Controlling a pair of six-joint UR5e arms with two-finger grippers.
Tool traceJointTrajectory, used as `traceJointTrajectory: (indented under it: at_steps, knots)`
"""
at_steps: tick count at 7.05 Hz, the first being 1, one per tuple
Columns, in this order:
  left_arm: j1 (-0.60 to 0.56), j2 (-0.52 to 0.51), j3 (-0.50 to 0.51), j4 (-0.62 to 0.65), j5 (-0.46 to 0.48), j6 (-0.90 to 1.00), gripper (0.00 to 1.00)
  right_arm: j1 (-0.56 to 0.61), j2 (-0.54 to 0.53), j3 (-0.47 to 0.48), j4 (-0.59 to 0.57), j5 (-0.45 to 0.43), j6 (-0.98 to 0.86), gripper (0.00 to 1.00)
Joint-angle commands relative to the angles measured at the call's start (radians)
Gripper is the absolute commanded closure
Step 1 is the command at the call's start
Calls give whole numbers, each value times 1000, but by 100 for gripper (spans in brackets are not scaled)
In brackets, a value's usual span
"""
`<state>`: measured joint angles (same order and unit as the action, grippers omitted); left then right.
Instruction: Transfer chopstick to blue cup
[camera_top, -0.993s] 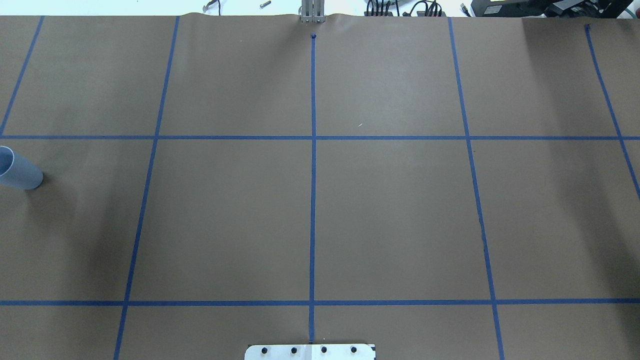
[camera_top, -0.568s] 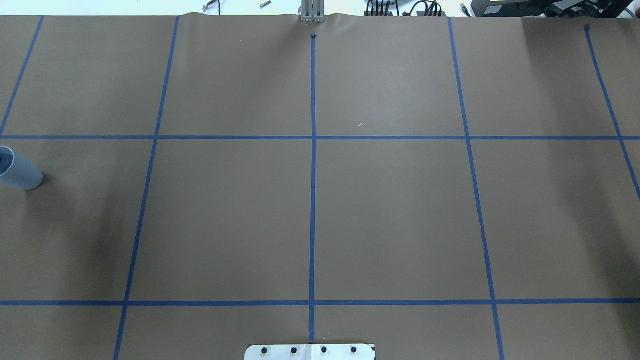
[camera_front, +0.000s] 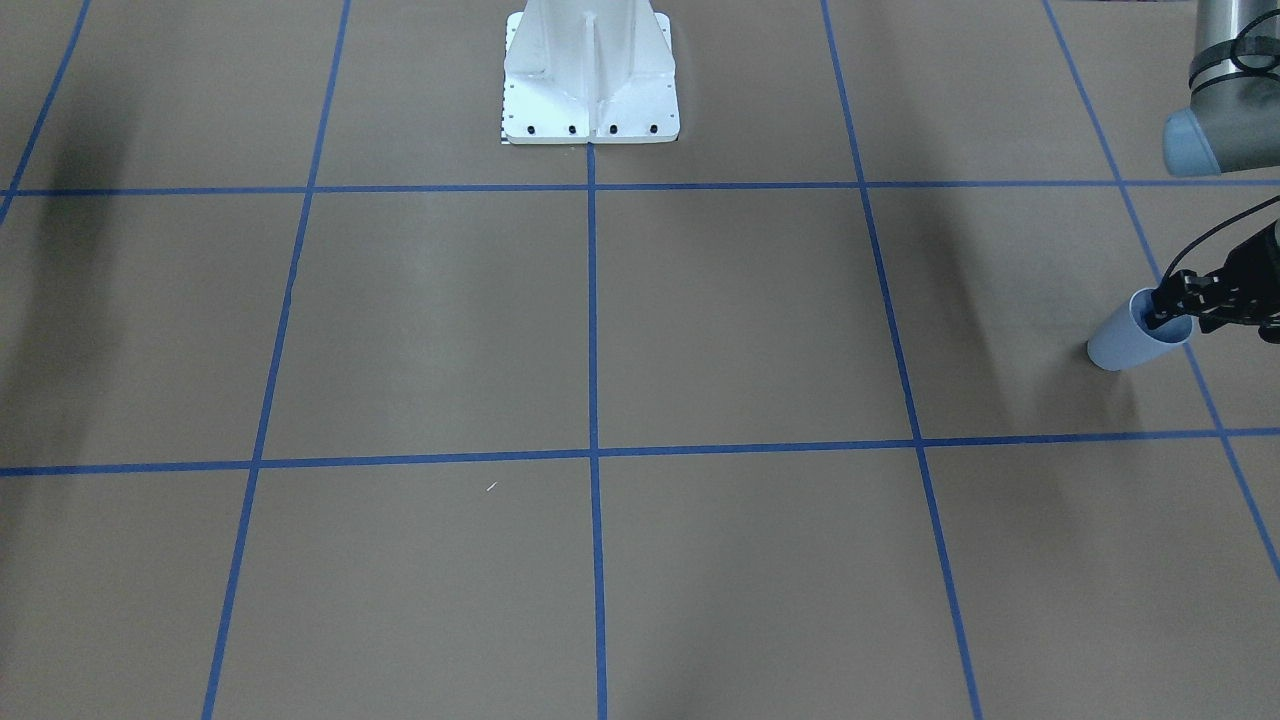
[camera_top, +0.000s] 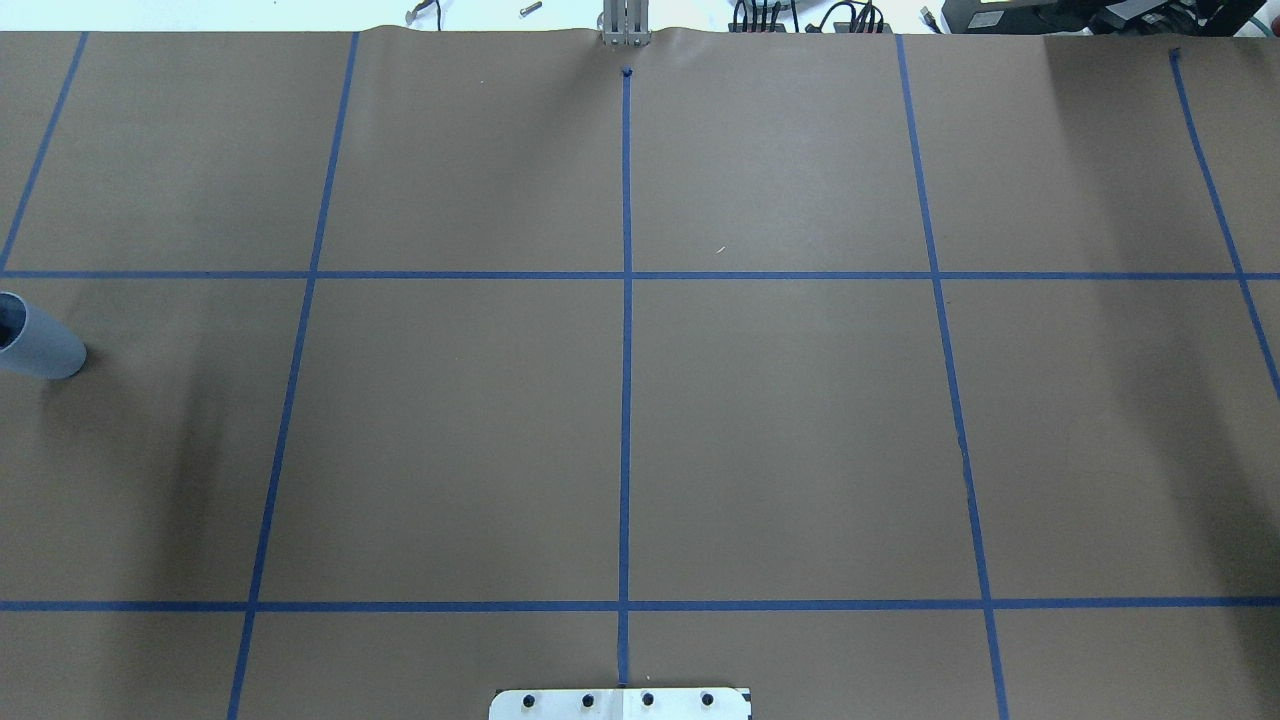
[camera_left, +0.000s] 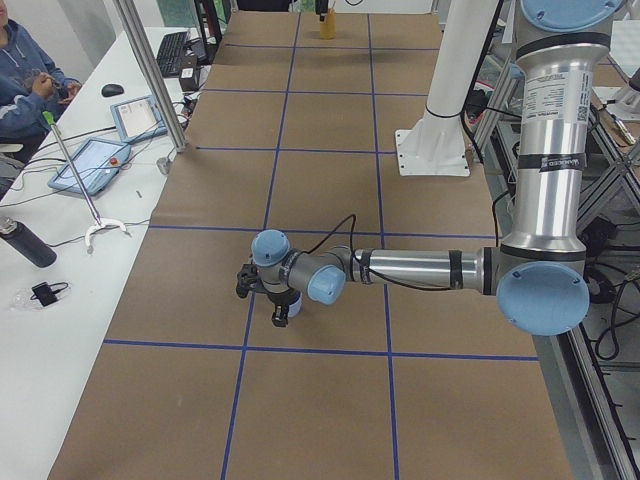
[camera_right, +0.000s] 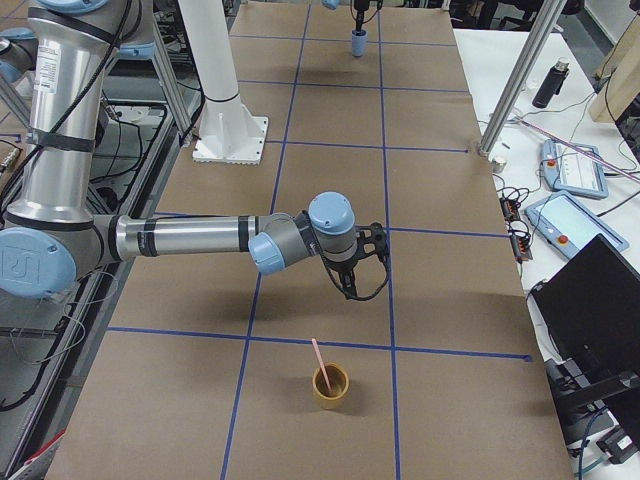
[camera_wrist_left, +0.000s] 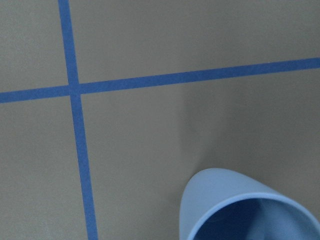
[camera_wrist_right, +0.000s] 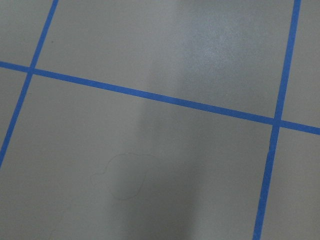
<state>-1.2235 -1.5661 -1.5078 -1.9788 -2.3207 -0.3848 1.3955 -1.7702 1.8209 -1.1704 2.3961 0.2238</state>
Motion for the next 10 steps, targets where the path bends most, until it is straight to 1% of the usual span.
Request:
traceJointTrajectory:
  at_steps: [1,2,3,4,5,6,7,8,9,10]
  knots:
    - [1,-15,-8,-3,-47,-37,100,-1,0,0,0,0,6,0]
    - [1,-31,-35,8,-104,-104,100,-1,0,0,0,-2,5,0]
    - [1,-38,-93,18,-141,-171,100,-1,2,0,0,-3,5,0]
    - [2,-116,-186,120,-163,-297,100,-1,3,0,0,-5,3,0]
    - [78,-218,-291,262,-154,-425,100,-1,2,-2,2,-6,3,0]
    - [184,-355,-311,306,-114,-621,100,0,-5,-2,0,-12,5,0]
    - [317,-458,-312,308,6,-807,100,57,-8,-12,-15,-12,3,0]
    - [435,-527,-304,310,123,-929,100,127,-20,-52,-15,-3,-29,0]
    - [514,-642,-255,354,206,-1009,100,192,-35,-86,-18,1,-140,0]
    - [557,-772,-180,445,280,-1026,100,236,-49,-103,-20,2,-187,0]
